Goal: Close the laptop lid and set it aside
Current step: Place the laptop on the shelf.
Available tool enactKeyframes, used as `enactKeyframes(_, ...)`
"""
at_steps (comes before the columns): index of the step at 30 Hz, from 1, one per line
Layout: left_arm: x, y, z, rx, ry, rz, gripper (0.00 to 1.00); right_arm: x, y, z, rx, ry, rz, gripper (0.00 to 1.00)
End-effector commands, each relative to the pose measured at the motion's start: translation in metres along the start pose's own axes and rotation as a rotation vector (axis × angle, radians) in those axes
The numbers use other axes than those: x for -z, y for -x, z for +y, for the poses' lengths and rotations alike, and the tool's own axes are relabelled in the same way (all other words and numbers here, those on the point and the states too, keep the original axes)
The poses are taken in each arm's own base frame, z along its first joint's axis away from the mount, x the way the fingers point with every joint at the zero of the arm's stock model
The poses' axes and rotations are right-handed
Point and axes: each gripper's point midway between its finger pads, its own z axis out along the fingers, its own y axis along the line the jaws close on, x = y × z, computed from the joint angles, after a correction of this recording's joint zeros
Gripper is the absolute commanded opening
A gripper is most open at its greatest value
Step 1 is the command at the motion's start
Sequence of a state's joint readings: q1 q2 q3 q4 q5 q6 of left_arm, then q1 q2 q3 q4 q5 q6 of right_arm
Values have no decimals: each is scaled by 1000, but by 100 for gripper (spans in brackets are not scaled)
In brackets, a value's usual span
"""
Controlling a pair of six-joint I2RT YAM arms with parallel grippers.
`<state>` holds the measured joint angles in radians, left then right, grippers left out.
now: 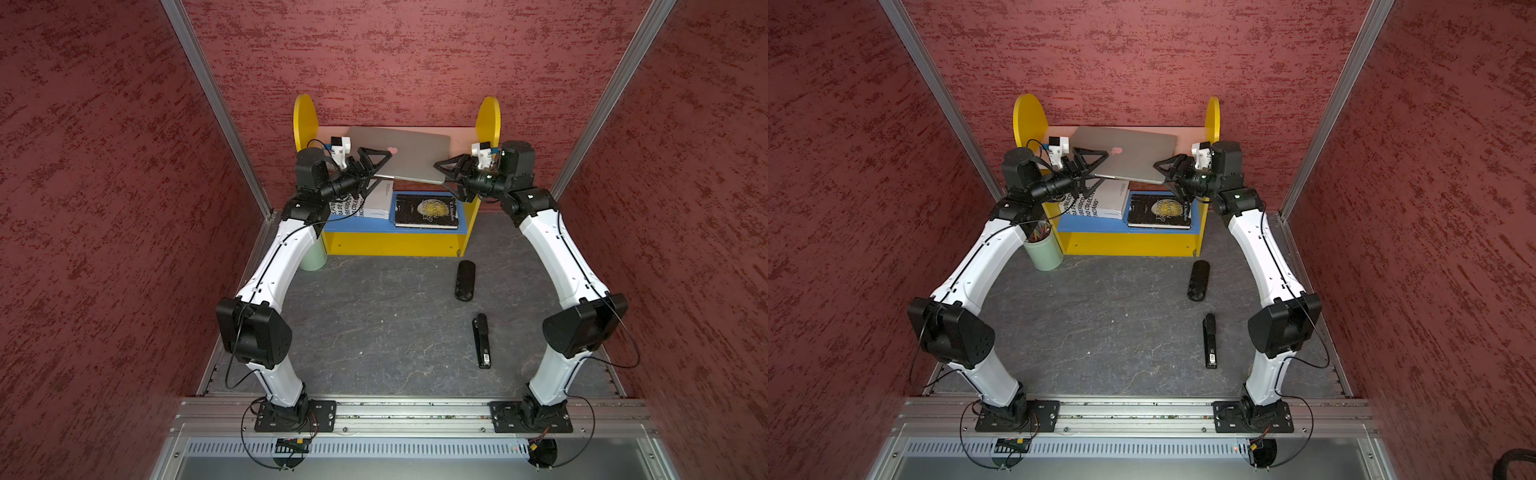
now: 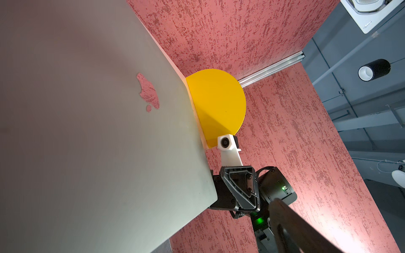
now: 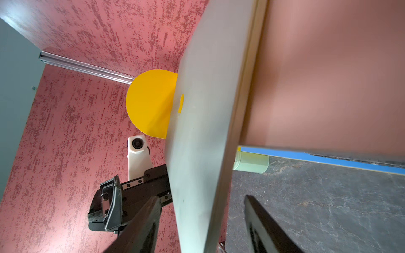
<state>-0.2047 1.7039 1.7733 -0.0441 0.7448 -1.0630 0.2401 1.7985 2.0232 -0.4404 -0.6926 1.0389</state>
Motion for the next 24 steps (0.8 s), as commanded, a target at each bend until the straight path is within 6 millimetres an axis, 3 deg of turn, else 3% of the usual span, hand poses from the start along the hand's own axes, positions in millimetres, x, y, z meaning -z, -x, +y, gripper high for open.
enactKeyframes(1, 23, 0, -27, -72, -37, -16, 99, 24, -9, 23, 64, 40, -11, 65)
enactKeyframes(11, 50, -17, -17, -69, -23, 11, 90, 38, -38, 18, 48, 67, 25, 60)
enactKeyframes(18, 61, -25, -6, -63, -6, 28, 83, 28, -68, 23, 64, 78, 81, 48)
enactKeyframes(24, 60, -26, 1, -53, -2, 43, 72, 9, -75, 28, 66, 81, 109, 38)
